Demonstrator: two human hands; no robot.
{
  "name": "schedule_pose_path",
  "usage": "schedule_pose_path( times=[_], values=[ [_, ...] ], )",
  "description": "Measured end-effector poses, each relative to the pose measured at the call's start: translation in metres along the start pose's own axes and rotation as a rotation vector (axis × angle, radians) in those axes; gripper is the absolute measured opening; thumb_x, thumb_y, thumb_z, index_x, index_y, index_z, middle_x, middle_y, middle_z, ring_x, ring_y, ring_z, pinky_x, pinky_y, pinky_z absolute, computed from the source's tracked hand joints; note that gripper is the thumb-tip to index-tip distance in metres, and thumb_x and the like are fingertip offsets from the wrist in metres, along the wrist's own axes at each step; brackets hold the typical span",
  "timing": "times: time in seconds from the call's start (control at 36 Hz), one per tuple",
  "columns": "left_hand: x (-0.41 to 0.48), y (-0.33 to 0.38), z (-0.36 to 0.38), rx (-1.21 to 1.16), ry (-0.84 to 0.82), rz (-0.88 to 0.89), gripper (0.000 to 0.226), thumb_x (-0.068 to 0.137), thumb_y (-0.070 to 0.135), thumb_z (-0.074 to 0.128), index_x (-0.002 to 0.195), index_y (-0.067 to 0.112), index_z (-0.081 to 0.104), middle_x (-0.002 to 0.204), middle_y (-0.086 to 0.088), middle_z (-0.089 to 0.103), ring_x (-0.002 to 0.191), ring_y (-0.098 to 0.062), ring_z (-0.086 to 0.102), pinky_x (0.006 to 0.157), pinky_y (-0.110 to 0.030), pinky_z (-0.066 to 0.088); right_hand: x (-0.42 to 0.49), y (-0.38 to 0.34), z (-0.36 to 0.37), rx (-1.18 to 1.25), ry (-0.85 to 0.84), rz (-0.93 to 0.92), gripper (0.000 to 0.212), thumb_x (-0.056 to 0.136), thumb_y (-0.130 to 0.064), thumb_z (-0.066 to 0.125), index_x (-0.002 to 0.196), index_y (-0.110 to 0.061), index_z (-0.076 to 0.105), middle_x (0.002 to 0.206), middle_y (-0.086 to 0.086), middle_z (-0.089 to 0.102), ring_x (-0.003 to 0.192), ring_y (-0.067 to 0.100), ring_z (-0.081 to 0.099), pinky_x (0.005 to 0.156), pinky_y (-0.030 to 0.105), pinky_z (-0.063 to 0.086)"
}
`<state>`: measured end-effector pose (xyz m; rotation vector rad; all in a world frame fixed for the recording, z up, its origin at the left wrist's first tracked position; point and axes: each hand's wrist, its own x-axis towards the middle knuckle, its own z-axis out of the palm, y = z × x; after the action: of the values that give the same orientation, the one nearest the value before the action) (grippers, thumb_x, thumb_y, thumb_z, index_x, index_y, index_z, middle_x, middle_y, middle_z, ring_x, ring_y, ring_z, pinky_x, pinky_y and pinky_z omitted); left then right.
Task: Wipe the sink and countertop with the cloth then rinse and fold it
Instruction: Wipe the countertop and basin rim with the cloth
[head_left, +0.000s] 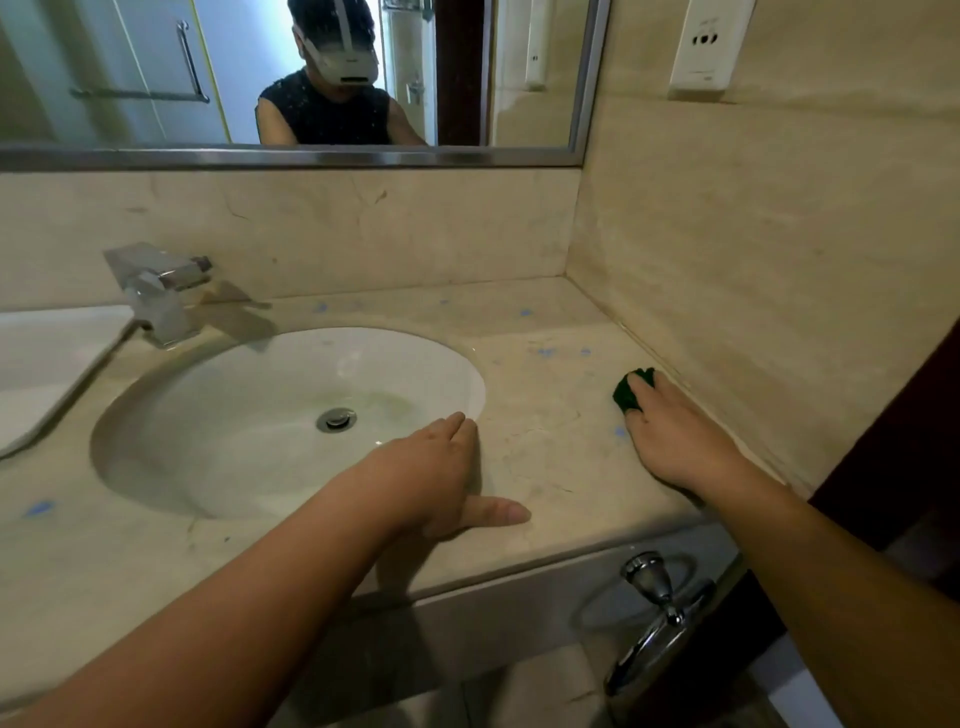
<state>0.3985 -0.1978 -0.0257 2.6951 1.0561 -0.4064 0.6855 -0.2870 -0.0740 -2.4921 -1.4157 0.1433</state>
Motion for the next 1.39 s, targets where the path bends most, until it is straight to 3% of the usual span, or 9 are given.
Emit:
schedule_pose_path(
  times=[0.31, 0.42, 0.56, 0.69, 0.78, 0.92, 1.14, 1.31, 1.39],
  values=[
    [-0.015, -0.022, -0.007, -0.036, -0.047, -0.074, 0.140, 0.066, 0.097, 0.056, 0.168, 0.015, 0.007, 0.176, -0.005, 0.012, 0.158, -0.031, 0.024, 0.126, -0.049, 0.028, -0.008, -0.118, 0.036, 0.019, 0.008, -0.093, 0.063, 0.103, -0.012, 0.033, 0.163, -0.016, 0.015, 0.172, 0.014, 0.008, 0.157, 0.028, 0.016, 0.124, 0.040, 0.021],
    [-0.030, -0.046, -0.007, 0.005, -0.104, -0.145, 0.144, 0.055, 0.096, 0.067, 0.164, 0.016, 0.021, 0.168, -0.008, 0.033, 0.148, -0.034, 0.041, 0.119, -0.051, 0.039, -0.015, -0.167, 0.046, 0.047, 0.015, -0.218, 0.056, 0.097, -0.004, 0.038, 0.151, -0.014, 0.039, 0.161, 0.010, 0.035, 0.144, 0.031, 0.040, 0.113, 0.042, 0.040],
    [-0.046, -0.057, -0.009, -0.041, -0.175, -0.100, 0.105, 0.062, 0.076, 0.083, 0.144, 0.019, 0.049, 0.140, -0.005, 0.060, 0.123, -0.029, 0.057, 0.107, -0.046, 0.047, -0.024, -0.213, 0.043, 0.275, -0.100, -0.306, 0.052, 0.103, -0.007, 0.042, 0.152, -0.023, 0.049, 0.154, 0.003, 0.051, 0.135, 0.027, 0.052, 0.110, 0.035, 0.043],
    [-0.054, -0.062, -0.007, -0.096, -0.136, -0.055, 0.085, 0.058, 0.073, 0.087, 0.119, 0.019, 0.062, 0.109, 0.001, 0.066, 0.100, -0.023, 0.061, 0.081, -0.037, 0.047, -0.024, -0.182, -0.017, 0.489, 0.086, -0.101, 0.052, 0.103, -0.011, 0.040, 0.148, -0.032, 0.055, 0.142, 0.004, 0.062, 0.119, 0.025, 0.059, 0.091, 0.028, 0.039],
    [-0.053, -0.060, -0.008, -0.100, -0.137, -0.051, 0.083, 0.059, 0.073, 0.088, 0.117, 0.017, 0.063, 0.108, 0.001, 0.066, 0.098, -0.023, 0.060, 0.082, -0.037, 0.045, -0.024, -0.140, -0.047, 0.343, 0.128, -0.002, 0.053, 0.104, -0.012, 0.040, 0.153, -0.028, 0.047, 0.147, 0.008, 0.057, 0.126, 0.030, 0.056, 0.092, 0.032, 0.041],
    [-0.052, -0.059, -0.008, -0.059, -0.143, -0.047, 0.098, 0.061, 0.077, 0.084, 0.132, 0.014, 0.060, 0.119, -0.004, 0.065, 0.107, -0.028, 0.060, 0.087, -0.037, 0.045, -0.041, -0.086, -0.021, 0.083, -0.057, 0.196, 0.064, 0.101, -0.004, 0.040, 0.163, -0.013, 0.023, 0.164, 0.015, 0.033, 0.142, 0.035, 0.041, 0.114, 0.039, 0.037],
    [-0.053, -0.064, -0.003, -0.117, -0.130, -0.035, 0.091, 0.059, 0.077, 0.085, 0.123, 0.016, 0.062, 0.115, -0.003, 0.066, 0.104, -0.026, 0.060, 0.087, -0.038, 0.047, -0.053, -0.143, 0.034, 0.028, -0.017, 0.048, 0.067, 0.102, -0.012, 0.034, 0.165, -0.015, 0.010, 0.173, 0.014, 0.005, 0.157, 0.030, 0.014, 0.127, 0.039, 0.014],
    [-0.052, -0.063, -0.003, -0.071, -0.125, -0.016, 0.091, 0.062, 0.078, 0.083, 0.122, 0.012, 0.065, 0.116, -0.008, 0.070, 0.104, -0.028, 0.064, 0.083, -0.037, 0.048, -0.060, -0.212, 0.052, 0.001, 0.003, -0.133, 0.053, 0.092, -0.006, 0.042, 0.145, -0.008, 0.044, 0.151, 0.017, 0.041, 0.138, 0.034, 0.040, 0.114, 0.043, 0.038],
    [-0.050, -0.065, -0.001, -0.067, -0.135, 0.016, 0.098, 0.063, 0.081, 0.080, 0.131, 0.012, 0.066, 0.124, -0.007, 0.071, 0.111, -0.029, 0.065, 0.098, -0.040, 0.052, -0.061, -0.238, 0.054, 0.061, -0.015, -0.158, 0.040, 0.089, -0.002, 0.050, 0.128, -0.009, 0.057, 0.133, 0.010, 0.055, 0.125, 0.032, 0.054, 0.095, 0.037, 0.046]
  ],
)
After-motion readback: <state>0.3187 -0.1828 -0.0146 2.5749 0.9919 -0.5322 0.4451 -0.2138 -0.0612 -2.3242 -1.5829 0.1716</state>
